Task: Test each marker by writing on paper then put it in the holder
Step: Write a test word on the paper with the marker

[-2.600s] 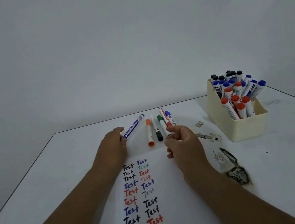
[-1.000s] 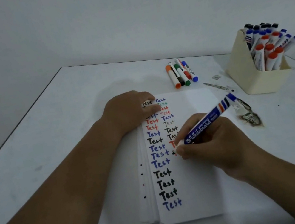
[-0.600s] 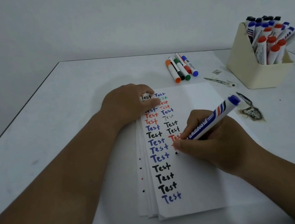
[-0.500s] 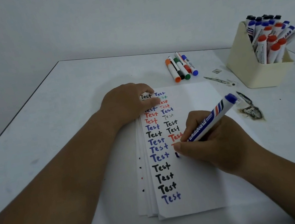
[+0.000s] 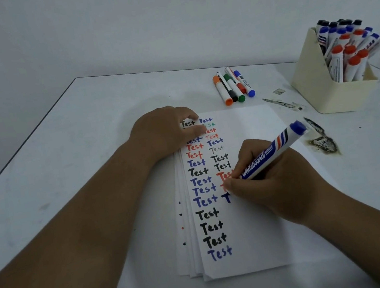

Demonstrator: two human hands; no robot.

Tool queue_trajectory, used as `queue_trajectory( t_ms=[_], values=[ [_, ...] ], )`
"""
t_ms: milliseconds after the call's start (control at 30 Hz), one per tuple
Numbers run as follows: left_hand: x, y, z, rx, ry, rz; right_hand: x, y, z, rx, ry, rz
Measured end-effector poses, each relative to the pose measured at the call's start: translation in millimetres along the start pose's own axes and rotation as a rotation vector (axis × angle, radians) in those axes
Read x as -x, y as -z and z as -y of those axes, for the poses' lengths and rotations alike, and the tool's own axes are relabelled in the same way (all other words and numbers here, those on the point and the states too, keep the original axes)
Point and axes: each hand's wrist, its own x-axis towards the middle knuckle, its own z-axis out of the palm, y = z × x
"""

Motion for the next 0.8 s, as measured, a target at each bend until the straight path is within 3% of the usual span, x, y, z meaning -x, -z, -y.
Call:
queue_trajectory(
  t_ms=[233,800],
  values=[
    [0.6,0.6,0.7,-0.001,-0.004,-0.005,0.5,2.8,-2.2,-0.065,-0.023,-0.076],
    [0.2,1.4,-0.5,0.004,0.009,-0.002,1.7,2.9,-0.3,-0.016,-0.015,-0.008]
  ],
)
